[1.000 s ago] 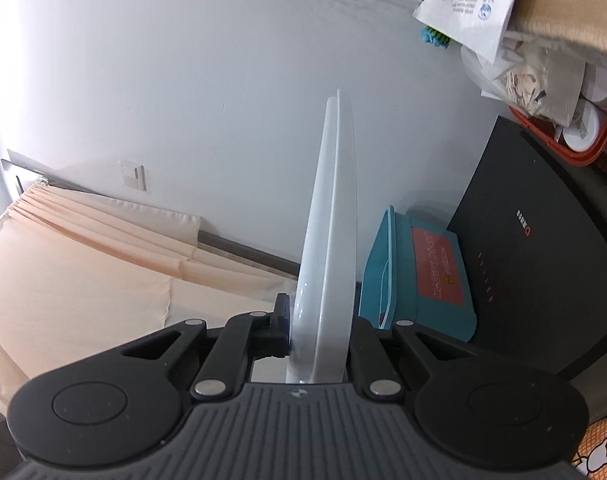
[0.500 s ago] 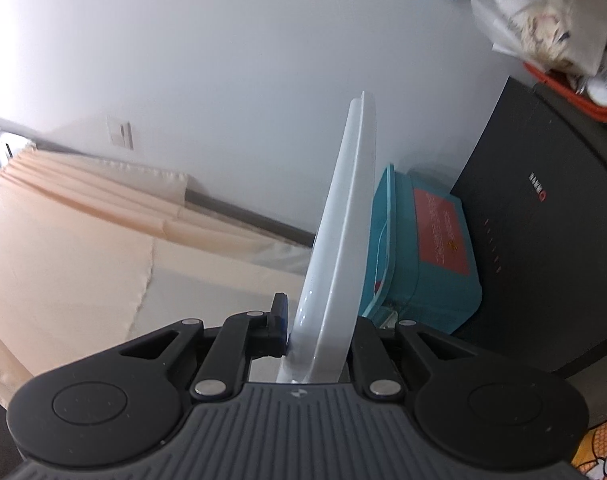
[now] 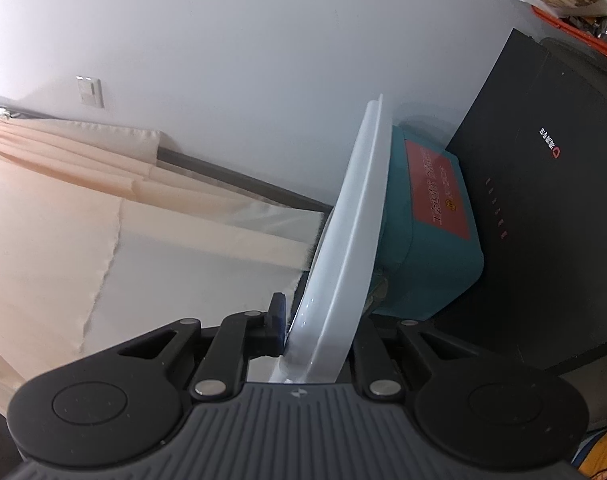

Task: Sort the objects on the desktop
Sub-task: 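Carry the white lid over the teal bin with the right tool, then lower the white lid onto the teal bin's rim with the right tool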

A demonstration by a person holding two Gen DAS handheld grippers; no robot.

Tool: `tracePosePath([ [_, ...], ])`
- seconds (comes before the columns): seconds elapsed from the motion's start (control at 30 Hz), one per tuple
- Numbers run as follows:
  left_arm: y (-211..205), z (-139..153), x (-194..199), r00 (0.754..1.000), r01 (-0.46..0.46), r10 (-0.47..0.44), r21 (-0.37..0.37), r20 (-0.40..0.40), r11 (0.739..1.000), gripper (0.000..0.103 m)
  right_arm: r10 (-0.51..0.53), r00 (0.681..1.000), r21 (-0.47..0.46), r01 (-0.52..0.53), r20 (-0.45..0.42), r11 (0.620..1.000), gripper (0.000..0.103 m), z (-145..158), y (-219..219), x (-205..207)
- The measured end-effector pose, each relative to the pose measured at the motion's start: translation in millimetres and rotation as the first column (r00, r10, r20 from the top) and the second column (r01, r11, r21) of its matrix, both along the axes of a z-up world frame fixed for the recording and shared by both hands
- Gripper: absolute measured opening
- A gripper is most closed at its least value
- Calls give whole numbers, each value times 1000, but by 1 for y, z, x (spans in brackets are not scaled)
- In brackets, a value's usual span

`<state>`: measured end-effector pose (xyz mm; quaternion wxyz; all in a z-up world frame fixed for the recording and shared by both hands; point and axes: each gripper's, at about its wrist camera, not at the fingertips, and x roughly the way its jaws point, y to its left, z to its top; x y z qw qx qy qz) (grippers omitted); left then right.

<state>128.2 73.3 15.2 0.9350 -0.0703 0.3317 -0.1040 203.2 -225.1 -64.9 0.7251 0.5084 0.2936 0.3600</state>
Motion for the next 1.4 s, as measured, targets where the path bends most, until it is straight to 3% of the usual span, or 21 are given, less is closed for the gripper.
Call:
tracePosePath([
  [0.5,25,-16,17,998,-51,50,-35,-24,998,59,88,995,-56,-90,-40,994,14,-5,48,33],
  [0.93,32,-21,40,999,-51,50,-36,-14,998,59,154,974,60,-146,-164,987,13,-25,74,59],
  [1.0,32,-23,43,999,-52,51,-36,-17,998,59,156,973,40,-151,-172,988,19,-26,75,61],
  [1.07,32,-24,46,998,-53,52,-36,-20,998,59,148,972,7,-149,-180,989,52,-27,73,61],
  [1.13,32,-25,48,998,-54,53,-35,-21,998,59,136,974,-3,-139,-184,990,65,-27,71,61],
  [1.23,33,-25,51,998,-59,58,-36,-19,998,59,130,974,-4,-133,-188,991,72,-28,69,63],
  [1.4,34,-26,54,997,-72,71,-41,-15,997,59,113,973,-8,-117,-199,993,73,-29,63,64],
])
